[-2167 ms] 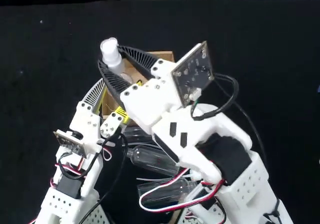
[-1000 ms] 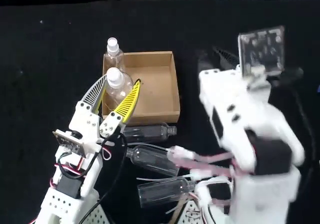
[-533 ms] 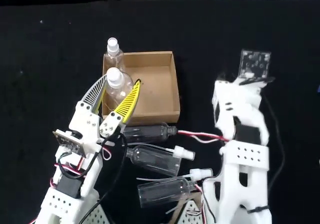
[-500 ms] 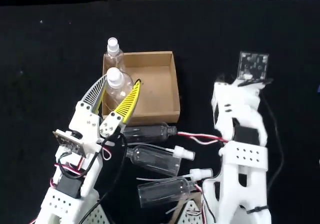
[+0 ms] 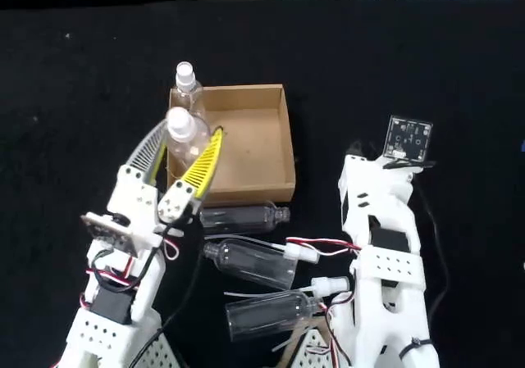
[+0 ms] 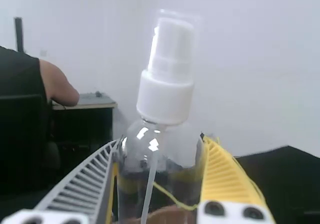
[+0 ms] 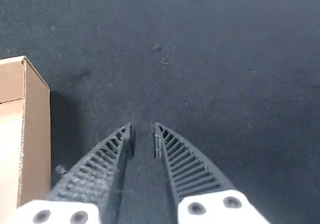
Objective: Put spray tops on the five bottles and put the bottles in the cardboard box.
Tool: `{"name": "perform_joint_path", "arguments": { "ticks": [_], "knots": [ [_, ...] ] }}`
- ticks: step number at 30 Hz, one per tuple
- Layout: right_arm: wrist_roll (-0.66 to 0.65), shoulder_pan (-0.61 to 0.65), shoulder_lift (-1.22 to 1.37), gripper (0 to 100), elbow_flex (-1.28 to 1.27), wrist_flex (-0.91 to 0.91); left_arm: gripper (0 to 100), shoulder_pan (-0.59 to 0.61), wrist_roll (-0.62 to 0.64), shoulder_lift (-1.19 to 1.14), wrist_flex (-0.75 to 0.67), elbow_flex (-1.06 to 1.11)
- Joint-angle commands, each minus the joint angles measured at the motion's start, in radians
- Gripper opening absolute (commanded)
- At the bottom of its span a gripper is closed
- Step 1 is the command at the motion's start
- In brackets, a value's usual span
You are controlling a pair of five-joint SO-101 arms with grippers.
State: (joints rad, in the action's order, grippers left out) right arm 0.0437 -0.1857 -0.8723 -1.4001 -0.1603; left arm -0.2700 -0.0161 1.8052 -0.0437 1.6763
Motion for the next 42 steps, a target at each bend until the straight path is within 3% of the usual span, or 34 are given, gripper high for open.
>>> {"name": "perform_joint_path", "arguments": {
  "ticks": [1,7,15,24,33,42],
  "knots": [
    [0.008,0.009,-0.019,5.3,0.002,0.028,3,0.054,0.005,-0.123,-0.147,0.013],
    [0.008,0.011,-0.019,5.3,0.002,0.025,3,0.076,0.009,-0.575,-0.381,-0.139],
    [0.008,0.011,-0.019,5.3,0.001,0.025,3,0.077,0.002,-1.231,-0.836,-0.321],
    [0.008,0.011,-0.019,5.3,0.001,0.029,3,0.160,0.008,-1.745,-1.301,-0.421],
    [0.008,0.011,-0.019,5.3,0.001,0.029,3,0.185,0.003,-2.024,-1.548,-0.458],
    [0.008,0.009,-0.019,5.3,0.002,0.029,3,0.176,0.009,-2.194,-1.562,-0.556]
  ]
}}
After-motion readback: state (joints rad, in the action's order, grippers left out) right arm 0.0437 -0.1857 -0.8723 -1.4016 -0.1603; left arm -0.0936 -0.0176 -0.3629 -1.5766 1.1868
